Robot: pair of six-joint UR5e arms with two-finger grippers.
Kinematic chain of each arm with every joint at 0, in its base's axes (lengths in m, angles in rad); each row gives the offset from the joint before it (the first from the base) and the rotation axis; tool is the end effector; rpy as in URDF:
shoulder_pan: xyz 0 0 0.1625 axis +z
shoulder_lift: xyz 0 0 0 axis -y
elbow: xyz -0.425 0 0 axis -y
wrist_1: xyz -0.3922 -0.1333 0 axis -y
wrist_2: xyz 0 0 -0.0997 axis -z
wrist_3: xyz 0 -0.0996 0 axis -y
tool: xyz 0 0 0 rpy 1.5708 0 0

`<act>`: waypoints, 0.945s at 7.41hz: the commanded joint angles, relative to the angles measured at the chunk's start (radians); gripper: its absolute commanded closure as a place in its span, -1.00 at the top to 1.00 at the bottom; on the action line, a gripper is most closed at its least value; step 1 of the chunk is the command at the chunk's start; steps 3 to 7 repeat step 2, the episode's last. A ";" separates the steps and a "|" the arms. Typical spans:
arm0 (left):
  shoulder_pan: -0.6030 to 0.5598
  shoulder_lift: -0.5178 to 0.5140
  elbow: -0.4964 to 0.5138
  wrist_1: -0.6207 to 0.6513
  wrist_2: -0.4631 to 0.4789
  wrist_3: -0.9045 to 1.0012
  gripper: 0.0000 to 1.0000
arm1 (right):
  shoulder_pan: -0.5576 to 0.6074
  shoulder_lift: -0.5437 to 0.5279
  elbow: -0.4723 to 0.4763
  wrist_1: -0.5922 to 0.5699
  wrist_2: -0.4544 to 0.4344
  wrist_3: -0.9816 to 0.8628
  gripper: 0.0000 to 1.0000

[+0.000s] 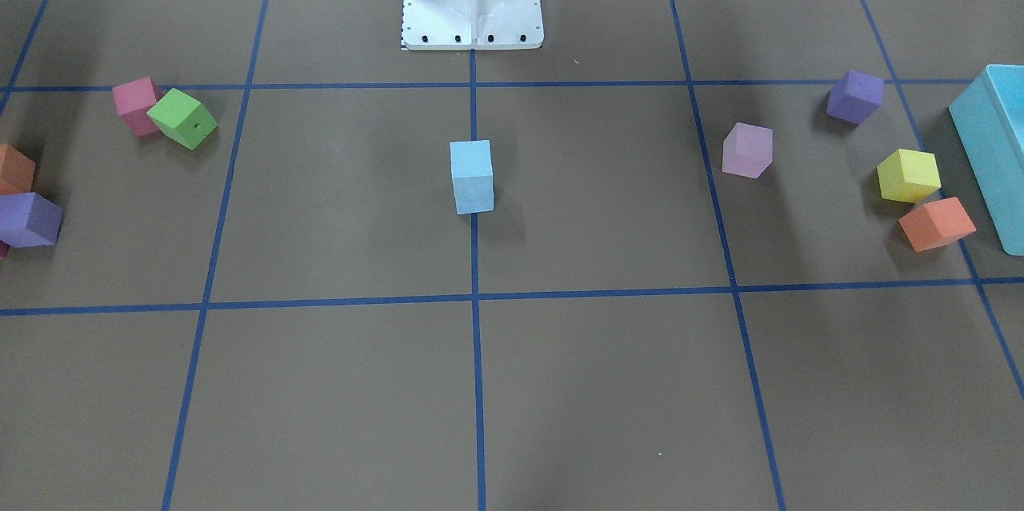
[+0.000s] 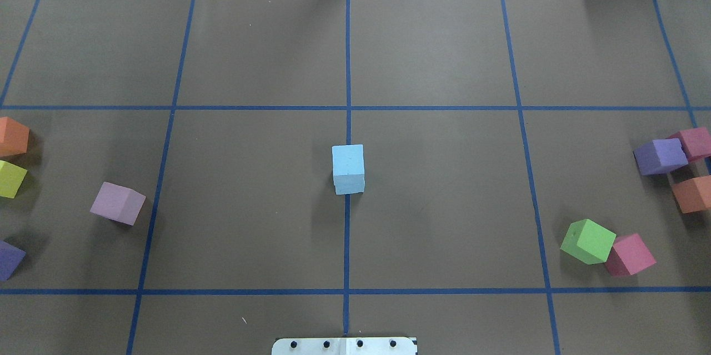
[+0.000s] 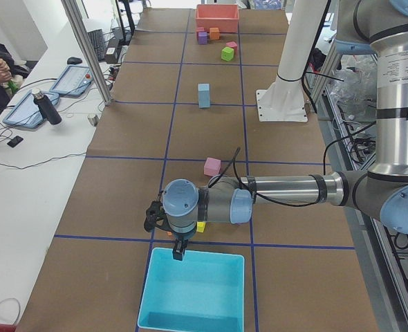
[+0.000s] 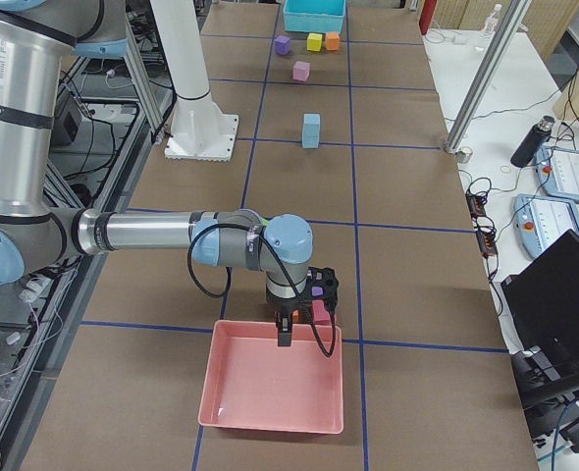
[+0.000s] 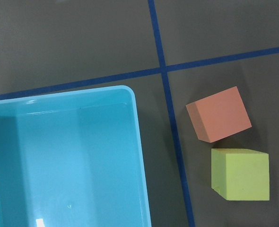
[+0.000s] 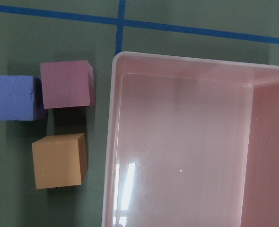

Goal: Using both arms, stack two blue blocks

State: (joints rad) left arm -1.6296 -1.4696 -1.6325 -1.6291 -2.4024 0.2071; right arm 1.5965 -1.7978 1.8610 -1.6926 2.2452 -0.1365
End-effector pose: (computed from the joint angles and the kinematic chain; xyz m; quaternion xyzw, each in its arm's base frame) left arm -0.0860 -0.4456 0.6660 0.0621 0.3992 0.0716 0.9120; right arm 0.0811 -0.3888 0.6353 -0.0008 -0.3319 -0.0426 0.9424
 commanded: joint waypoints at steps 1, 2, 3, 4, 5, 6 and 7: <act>0.001 0.000 0.000 0.000 0.000 0.000 0.96 | 0.000 0.000 0.000 0.001 0.001 -0.002 1.00; -0.001 0.002 0.000 0.000 0.000 0.000 0.96 | 0.000 0.000 0.000 0.001 0.001 0.000 1.00; -0.001 0.002 0.000 0.000 0.000 0.000 0.96 | 0.000 0.000 0.000 0.001 0.001 0.000 1.00; -0.001 0.002 0.000 0.000 0.000 0.000 0.96 | 0.000 0.000 0.000 0.001 0.001 0.000 1.00; -0.001 0.002 0.000 0.000 0.000 0.000 0.96 | 0.000 0.000 0.000 0.001 0.001 0.000 1.00; -0.001 0.002 0.000 0.000 0.000 0.000 0.96 | 0.000 0.000 0.000 0.001 0.001 0.000 1.00; -0.001 0.002 0.000 0.000 0.000 0.000 0.96 | 0.000 0.000 0.000 0.001 0.001 0.000 1.00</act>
